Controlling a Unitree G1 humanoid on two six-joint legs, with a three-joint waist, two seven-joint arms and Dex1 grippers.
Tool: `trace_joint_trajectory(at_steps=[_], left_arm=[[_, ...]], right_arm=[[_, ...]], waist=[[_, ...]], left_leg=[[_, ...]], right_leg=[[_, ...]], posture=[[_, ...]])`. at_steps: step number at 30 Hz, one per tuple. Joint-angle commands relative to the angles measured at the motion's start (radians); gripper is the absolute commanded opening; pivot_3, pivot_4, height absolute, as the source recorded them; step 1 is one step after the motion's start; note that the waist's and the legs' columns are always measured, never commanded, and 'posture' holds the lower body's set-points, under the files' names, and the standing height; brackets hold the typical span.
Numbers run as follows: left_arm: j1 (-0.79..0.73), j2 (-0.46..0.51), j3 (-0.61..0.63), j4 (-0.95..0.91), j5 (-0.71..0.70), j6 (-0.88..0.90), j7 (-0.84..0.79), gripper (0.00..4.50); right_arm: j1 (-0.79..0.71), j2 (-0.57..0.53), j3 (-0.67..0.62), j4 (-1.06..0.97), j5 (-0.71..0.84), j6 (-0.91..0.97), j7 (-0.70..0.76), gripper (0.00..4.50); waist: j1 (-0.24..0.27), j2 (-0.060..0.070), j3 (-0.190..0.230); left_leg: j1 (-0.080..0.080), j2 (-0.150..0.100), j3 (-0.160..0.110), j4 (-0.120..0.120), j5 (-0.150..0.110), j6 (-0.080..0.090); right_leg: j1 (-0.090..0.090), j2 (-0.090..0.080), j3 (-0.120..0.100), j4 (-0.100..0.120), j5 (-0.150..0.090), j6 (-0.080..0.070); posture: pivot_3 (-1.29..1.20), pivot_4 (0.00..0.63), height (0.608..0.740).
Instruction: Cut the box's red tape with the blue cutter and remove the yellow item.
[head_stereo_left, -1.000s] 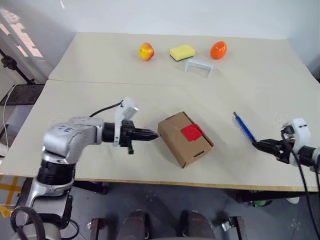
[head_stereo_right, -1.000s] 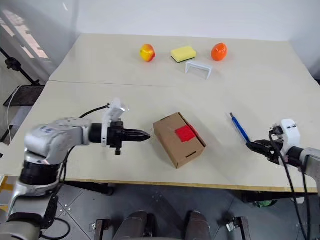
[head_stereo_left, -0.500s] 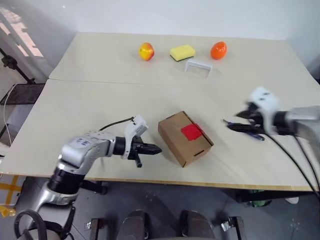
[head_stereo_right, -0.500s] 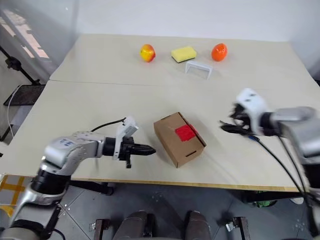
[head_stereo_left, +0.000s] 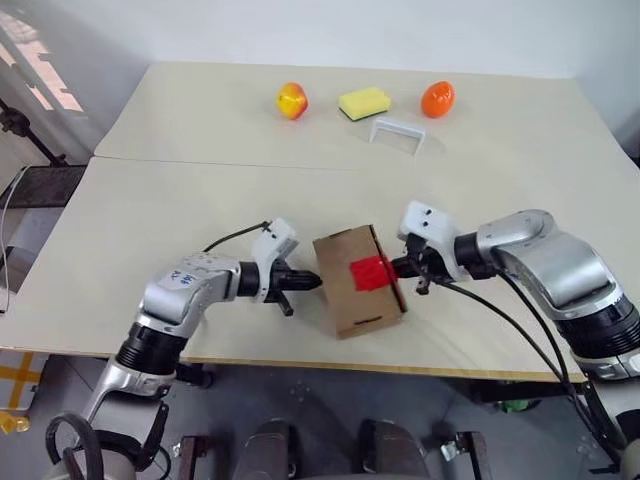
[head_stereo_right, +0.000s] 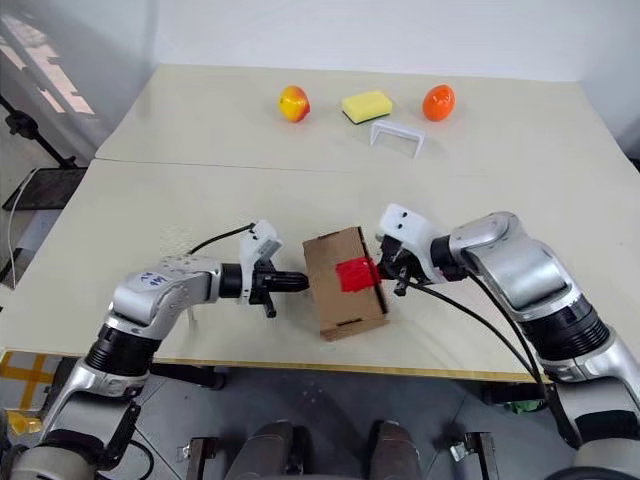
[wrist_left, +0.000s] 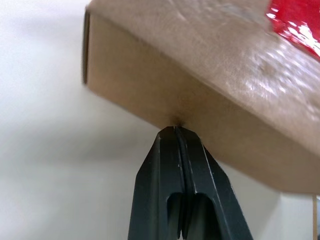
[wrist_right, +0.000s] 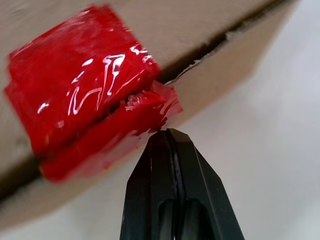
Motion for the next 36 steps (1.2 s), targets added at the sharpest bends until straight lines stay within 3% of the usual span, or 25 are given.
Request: trace_joint_trajectory(at_steps=[1, 10, 16, 19, 23, 30, 31, 36], left_arm=[[0.002, 0.036, -0.007, -0.07, -0.021, 0.018, -0.052, 0.0], [-0.022, 0.07, -0.003, -0.047, 0.002, 0.007, -0.067, 0.0], [-0.05, 0.108, 0.091, -0.048, -0.061, 0.039, -0.108, 0.0], [-0.114, 0.134, 0.15, -0.049, -0.131, 0.069, -0.164, 0.0], [-0.164, 0.097, 0.112, -0.055, -0.13, 0.06, -0.171, 0.0], [-0.174, 0.02, -0.009, -0.016, -0.031, -0.04, -0.147, 0.0], [-0.178, 0.014, -0.036, -0.004, -0.003, -0.067, -0.145, 0.0], [-0.179, 0.019, -0.115, 0.014, 0.076, -0.139, -0.17, 0.0]], right_arm=[[0.032, 0.052, 0.016, -0.111, 0.037, 0.07, -0.041, 0.02], [0.066, 0.023, 0.024, -0.085, -0.037, 0.042, -0.107, 0.02], [0.06, 0.005, -0.09, -0.067, -0.067, 0.018, -0.192, 0.02], [0.03, -0.027, -0.202, -0.119, -0.009, 0.131, -0.194, 0.58], [-0.026, 0.082, -0.3, -0.115, 0.049, 0.245, -0.27, 1.91], [0.005, 0.147, -0.261, -0.117, 0.057, 0.257, -0.338, 4.24], [0.017, 0.144, -0.249, -0.115, 0.055, 0.25, -0.34, 4.44], [0.06, 0.11, -0.202, -0.11, 0.043, 0.214, -0.345, 4.44]], waist=[[0.001, 0.0, 0.0], [0.001, 0.0, 0.0], [0.001, -0.001, 0.0], [0.004, -0.001, 0.001], [0.001, -0.002, 0.001], [0.002, -0.002, 0.001], [0.002, -0.002, 0.001], [0.0, -0.002, 0.001]], left_leg=[[0.0, 0.0, 0.0, 0.0, 0.0, 0.0], [0.0, 0.0, 0.0, 0.001, 0.0, 0.0], [0.0, 0.0, 0.001, 0.0, 0.0, 0.0], [-0.001, 0.0, 0.001, 0.001, 0.0, 0.0], [0.0, 0.0, 0.001, 0.001, 0.0, 0.0], [0.001, -0.001, 0.003, -0.001, 0.0, 0.0], [0.001, -0.001, 0.003, -0.001, 0.0, 0.0], [0.001, -0.001, 0.004, 0.0, 0.0, 0.0]], right_leg=[[0.0, 0.0, 0.0, 0.0, 0.0, 0.0], [0.0, 0.0, 0.0, 0.001, 0.0, 0.0], [0.0, 0.0, 0.0, 0.001, 0.0, 0.0], [-0.001, 0.0, 0.0, 0.001, 0.0, 0.0], [0.0, 0.0, 0.0, 0.001, 0.0, 0.0], [0.0, 0.0, 0.0, 0.003, 0.0, 0.0], [0.0, 0.0, 0.001, 0.003, 0.0, 0.0], [0.0, 0.0, 0.0, 0.003, 0.0, 0.0]], posture=[[0.0, 0.15, 0.74], [0.0, 0.15, 0.74], [0.0, 0.15, 0.74], [0.0, 0.15, 0.74], [0.0, 0.15, 0.74], [0.0, 0.15, 0.74], [0.0, 0.15, 0.74], [0.0, 0.15, 0.74]])
